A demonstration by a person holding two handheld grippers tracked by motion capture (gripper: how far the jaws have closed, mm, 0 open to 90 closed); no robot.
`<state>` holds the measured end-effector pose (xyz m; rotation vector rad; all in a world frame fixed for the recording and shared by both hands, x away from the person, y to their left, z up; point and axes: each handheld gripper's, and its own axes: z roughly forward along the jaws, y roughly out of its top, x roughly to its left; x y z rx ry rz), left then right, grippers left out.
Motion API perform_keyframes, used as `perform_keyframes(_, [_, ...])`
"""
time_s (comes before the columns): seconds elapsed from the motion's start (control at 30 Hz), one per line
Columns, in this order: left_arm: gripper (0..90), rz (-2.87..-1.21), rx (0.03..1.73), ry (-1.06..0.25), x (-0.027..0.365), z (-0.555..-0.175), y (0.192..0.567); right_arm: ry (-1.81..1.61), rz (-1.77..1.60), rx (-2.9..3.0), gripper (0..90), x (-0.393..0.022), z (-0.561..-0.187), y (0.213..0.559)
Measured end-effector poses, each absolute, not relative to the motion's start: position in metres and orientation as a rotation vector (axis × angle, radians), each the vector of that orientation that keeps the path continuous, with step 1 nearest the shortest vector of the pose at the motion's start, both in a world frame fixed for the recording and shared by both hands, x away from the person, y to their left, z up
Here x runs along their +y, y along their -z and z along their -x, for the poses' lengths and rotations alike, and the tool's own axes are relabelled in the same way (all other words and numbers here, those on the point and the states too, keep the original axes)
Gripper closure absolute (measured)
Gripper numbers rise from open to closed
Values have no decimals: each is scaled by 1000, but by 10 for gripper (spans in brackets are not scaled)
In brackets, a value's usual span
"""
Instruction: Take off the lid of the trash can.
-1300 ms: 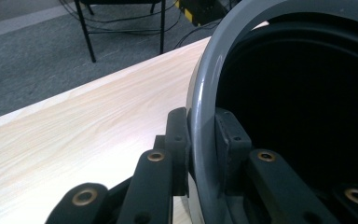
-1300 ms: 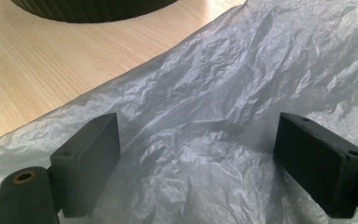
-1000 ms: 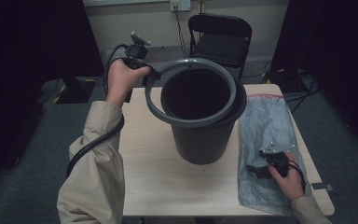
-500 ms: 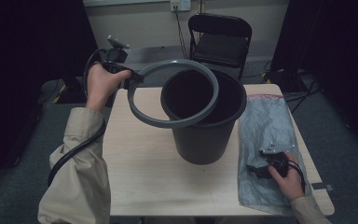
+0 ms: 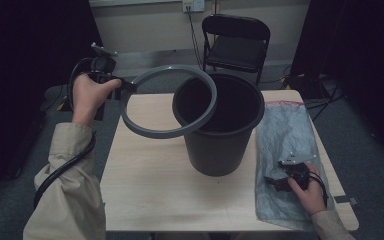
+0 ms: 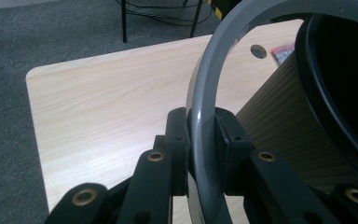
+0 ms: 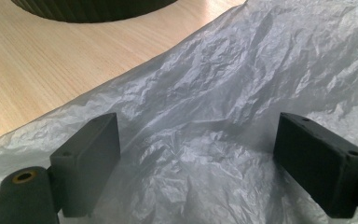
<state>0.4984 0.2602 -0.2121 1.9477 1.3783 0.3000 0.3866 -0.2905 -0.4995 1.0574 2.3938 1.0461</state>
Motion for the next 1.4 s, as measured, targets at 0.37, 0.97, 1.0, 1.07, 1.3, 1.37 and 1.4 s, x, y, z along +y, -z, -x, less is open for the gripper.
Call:
perform_keyframes(0.37, [769,-1907,1435,-308,297,-485,218,-1047,-1057,2392,134,-290,-387,500])
perform_keyframes(0.97, [769,-1816,1537,-341,359,-454,230,-1047,-1059,2392,134,-290,-387,500])
perform_keyframes(1.0, [769,-1816,1537,-343,363,-452,231,-1047,-1059,2393,134,-290,-387,500])
perform_keyframes(1.07, [769,-1807,1550,-349,370,-448,233,-1047,-1058,2392,134,-290,-387,500])
perform_keyframes(1.3, [768,-1774,1590,-386,391,-435,245,-1047,-1058,2392,134,-290,-387,500])
perform_keyframes(1.37, [768,-1755,1609,-390,395,-431,251,-1047,-1058,2392,134,-290,-387,500])
perform_keyframes(1.4, [768,-1749,1617,-400,397,-430,254,-1047,-1058,2392,134,-290,-387,500])
